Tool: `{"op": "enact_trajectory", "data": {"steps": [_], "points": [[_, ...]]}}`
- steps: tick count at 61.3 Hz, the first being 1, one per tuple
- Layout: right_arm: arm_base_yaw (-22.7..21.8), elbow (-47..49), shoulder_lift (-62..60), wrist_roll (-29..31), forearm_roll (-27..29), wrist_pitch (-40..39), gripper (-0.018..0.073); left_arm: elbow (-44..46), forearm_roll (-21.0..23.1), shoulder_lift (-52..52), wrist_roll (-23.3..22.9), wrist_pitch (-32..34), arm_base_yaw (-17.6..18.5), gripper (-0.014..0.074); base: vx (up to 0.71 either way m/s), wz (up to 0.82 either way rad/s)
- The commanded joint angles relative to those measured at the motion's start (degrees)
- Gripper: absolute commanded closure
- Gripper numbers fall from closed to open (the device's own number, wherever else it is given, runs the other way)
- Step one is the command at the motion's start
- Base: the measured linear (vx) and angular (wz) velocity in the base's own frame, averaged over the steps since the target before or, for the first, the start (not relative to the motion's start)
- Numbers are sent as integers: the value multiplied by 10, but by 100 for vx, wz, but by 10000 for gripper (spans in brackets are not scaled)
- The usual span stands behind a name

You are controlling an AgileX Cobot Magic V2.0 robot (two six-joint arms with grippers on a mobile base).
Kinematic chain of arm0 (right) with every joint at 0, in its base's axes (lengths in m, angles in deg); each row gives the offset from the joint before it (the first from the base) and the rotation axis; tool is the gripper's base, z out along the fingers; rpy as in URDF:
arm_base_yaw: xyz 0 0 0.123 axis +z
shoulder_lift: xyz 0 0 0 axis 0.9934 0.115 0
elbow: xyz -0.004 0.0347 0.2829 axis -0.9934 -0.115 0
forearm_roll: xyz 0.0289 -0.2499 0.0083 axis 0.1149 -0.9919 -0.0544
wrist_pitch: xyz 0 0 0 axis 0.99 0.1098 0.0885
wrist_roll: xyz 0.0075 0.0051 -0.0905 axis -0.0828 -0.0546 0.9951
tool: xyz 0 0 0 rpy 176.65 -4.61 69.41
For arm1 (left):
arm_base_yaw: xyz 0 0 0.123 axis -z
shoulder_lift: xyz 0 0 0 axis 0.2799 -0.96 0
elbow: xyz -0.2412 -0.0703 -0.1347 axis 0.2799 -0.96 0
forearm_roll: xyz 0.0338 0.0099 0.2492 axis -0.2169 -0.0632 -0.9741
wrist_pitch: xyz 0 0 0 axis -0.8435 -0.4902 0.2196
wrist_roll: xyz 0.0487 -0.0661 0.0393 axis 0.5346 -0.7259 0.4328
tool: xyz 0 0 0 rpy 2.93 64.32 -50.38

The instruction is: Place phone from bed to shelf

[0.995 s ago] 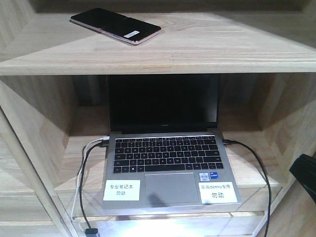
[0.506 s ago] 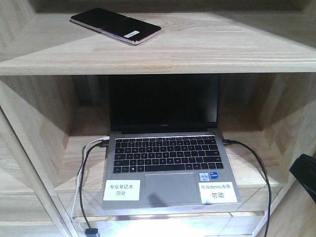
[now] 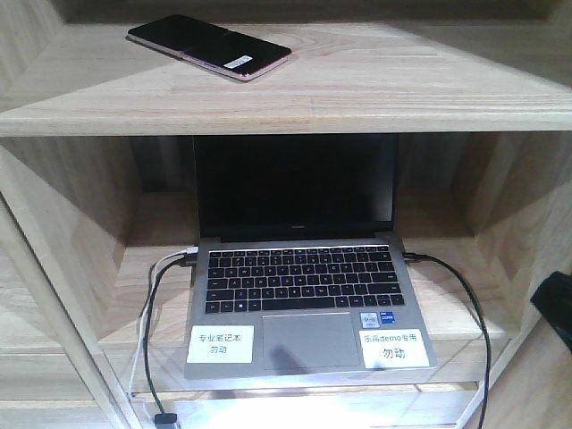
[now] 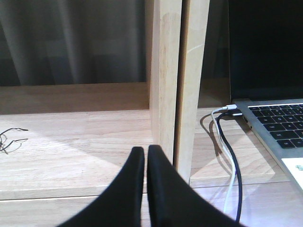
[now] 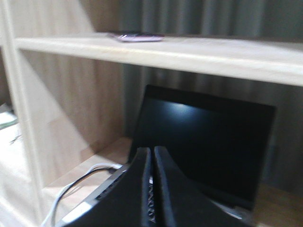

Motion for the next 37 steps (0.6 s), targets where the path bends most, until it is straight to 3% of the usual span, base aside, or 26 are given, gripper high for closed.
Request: {"op": "enact_trajectory", "data": {"steps": [1, 10, 19, 29, 37], "points": [[-3, 15, 4, -65, -59, -41, 564, -1, 6, 3, -2, 42, 2, 596, 0, 0], [-3, 15, 4, -206, -196, -41, 564, -1, 6, 3, -2, 42, 2, 596, 0, 0], [-3, 15, 4, -303, -306, -41, 564, -1, 6, 3, -2, 42, 2, 596, 0, 0], [-6, 15, -14, -391, -400, -41, 564, -1, 6, 3, -2, 42, 2, 596, 0, 0], [-42, 0, -43, -418, -421, -50, 564, -1, 6, 3, -2, 42, 2, 596, 0, 0]]}}
